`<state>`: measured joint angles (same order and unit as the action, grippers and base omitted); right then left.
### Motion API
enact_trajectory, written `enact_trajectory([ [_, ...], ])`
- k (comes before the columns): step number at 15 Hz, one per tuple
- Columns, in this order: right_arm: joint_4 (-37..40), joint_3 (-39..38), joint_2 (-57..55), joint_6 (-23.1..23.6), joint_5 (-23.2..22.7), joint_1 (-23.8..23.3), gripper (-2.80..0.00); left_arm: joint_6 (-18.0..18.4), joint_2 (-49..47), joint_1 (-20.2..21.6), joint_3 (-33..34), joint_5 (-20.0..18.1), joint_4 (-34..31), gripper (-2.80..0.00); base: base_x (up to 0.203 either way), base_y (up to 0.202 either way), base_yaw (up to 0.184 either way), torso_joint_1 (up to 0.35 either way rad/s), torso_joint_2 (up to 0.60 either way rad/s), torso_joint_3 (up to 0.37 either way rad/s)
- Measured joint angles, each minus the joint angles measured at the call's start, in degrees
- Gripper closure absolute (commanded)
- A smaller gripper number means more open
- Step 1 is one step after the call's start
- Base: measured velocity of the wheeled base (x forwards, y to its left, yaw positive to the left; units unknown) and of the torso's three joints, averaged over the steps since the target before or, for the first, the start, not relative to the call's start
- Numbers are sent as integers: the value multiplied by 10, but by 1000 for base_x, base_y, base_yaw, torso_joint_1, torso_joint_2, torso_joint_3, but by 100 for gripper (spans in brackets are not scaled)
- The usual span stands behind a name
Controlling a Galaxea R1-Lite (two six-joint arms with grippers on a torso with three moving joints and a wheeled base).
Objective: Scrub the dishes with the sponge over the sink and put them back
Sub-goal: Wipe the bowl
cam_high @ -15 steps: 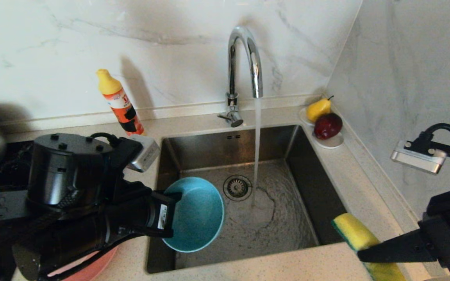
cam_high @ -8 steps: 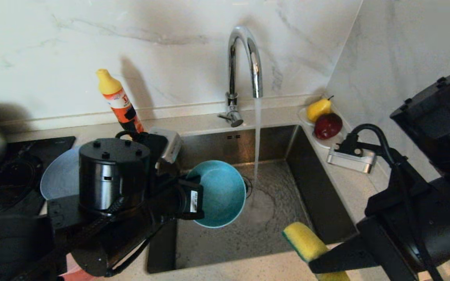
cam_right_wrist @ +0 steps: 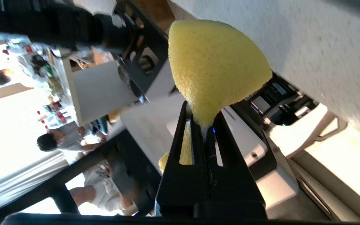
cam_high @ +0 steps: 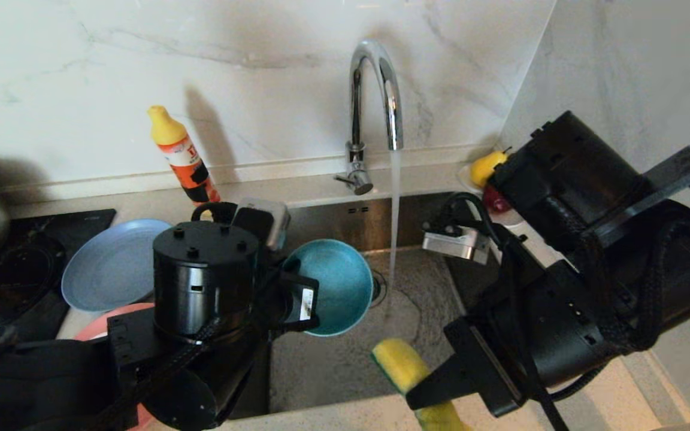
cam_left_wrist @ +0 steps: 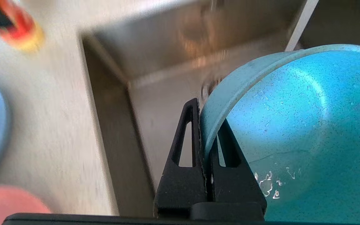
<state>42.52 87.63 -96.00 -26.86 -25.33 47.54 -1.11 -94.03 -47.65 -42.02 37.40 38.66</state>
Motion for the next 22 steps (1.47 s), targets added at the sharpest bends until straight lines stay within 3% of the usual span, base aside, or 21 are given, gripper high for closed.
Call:
enact_trajectory([
  [5, 22, 71, -59, -24, -1, 11, 0, 105, -23, -15, 82, 2, 222, 0, 0, 0, 0, 0, 0, 0],
  [8, 23, 98, -85, -42, -1, 14, 0, 134, -46, -31, 114, -1, 338, 0, 0, 0, 0, 0, 0, 0],
  [13, 22, 127, -103, -54, -1, 9, 0, 136, -58, -50, 127, -2, 355, 0, 0, 0, 0, 0, 0, 0],
  [22, 21, 150, -95, -64, -2, -42, 0, 136, -56, -52, 140, -1, 378, 0, 0, 0, 0, 0, 0, 0],
])
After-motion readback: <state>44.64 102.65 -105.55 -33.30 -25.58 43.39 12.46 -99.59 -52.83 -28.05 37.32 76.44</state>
